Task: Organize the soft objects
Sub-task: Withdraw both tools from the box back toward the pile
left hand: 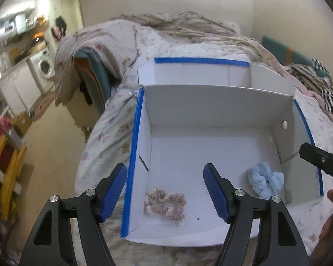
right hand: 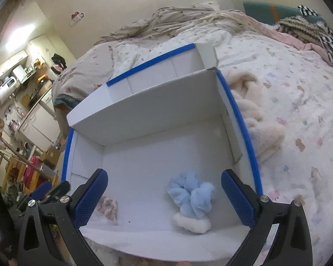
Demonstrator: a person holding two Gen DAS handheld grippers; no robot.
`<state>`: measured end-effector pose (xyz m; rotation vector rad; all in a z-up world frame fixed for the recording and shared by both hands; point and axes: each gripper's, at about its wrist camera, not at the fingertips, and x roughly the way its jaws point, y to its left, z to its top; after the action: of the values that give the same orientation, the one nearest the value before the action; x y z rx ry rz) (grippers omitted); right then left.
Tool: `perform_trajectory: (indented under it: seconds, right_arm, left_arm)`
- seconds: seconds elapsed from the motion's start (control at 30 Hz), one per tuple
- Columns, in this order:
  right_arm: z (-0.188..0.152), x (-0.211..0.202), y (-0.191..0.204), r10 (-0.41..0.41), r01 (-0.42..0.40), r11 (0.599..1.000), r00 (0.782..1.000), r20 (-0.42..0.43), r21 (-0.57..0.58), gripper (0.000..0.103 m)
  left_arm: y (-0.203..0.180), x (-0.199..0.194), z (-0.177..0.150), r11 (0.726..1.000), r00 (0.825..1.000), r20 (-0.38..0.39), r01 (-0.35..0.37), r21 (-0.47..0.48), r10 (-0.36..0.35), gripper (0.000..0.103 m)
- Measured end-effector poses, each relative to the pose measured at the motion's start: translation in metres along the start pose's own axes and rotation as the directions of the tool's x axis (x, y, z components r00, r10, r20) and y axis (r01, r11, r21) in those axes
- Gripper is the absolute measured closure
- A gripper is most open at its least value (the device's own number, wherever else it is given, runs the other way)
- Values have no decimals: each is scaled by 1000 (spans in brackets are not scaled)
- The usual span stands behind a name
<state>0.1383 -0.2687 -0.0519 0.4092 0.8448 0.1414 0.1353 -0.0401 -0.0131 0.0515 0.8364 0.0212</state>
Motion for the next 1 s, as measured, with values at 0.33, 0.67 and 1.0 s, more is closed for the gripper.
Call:
perform_trajectory:
  seconds: [0.33,0.67,1.0]
  right_arm:
    - [-21,-38,-6,-83,83,996,996,36,-19,0]
    - [-49,-58,-13,-88,88,996,996,8,-15,0]
    - [-65,-57,-8,-98,96,994,995,-31,-60,0]
  left_arm:
    - [20,-30,-18,999,999,13,-46,20,46,34]
    - [51,-47,-48,998,997,-25,-67,-22,66,34]
    - [71,-55,-68,996,996,-57,-67,-59,63,34]
